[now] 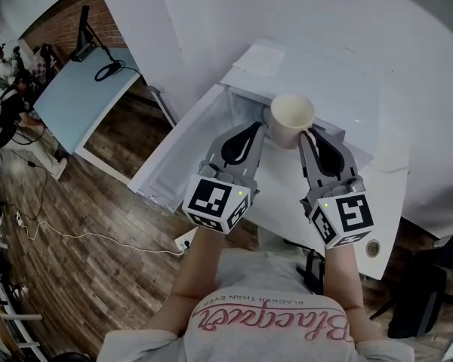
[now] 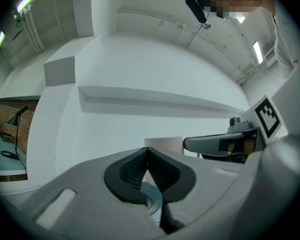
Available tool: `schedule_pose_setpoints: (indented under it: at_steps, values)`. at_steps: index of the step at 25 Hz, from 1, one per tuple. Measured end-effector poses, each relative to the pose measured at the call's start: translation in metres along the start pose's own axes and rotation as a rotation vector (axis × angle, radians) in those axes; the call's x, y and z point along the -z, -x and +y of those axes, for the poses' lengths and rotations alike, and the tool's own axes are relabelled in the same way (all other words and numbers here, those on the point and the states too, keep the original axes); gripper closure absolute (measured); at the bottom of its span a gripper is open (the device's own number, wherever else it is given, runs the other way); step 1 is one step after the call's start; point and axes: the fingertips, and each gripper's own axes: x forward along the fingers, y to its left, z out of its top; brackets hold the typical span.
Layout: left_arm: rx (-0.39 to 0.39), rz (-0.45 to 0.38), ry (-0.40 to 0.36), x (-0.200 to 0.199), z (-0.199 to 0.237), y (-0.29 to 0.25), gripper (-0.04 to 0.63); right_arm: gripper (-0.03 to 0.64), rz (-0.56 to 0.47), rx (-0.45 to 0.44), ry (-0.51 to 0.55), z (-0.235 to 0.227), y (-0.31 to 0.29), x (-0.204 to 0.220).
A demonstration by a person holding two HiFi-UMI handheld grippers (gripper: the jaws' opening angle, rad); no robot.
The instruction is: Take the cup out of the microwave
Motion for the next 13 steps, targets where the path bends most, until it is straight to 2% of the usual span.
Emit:
schedule_pose_setpoints:
  at_steps: [13]
  values:
    - [0.006,0.003,0.008,0.0029,0.0022,0.0007,0.592,0.563,-0.009,-0.001,0.009,0.0027,-0.001,-0.003]
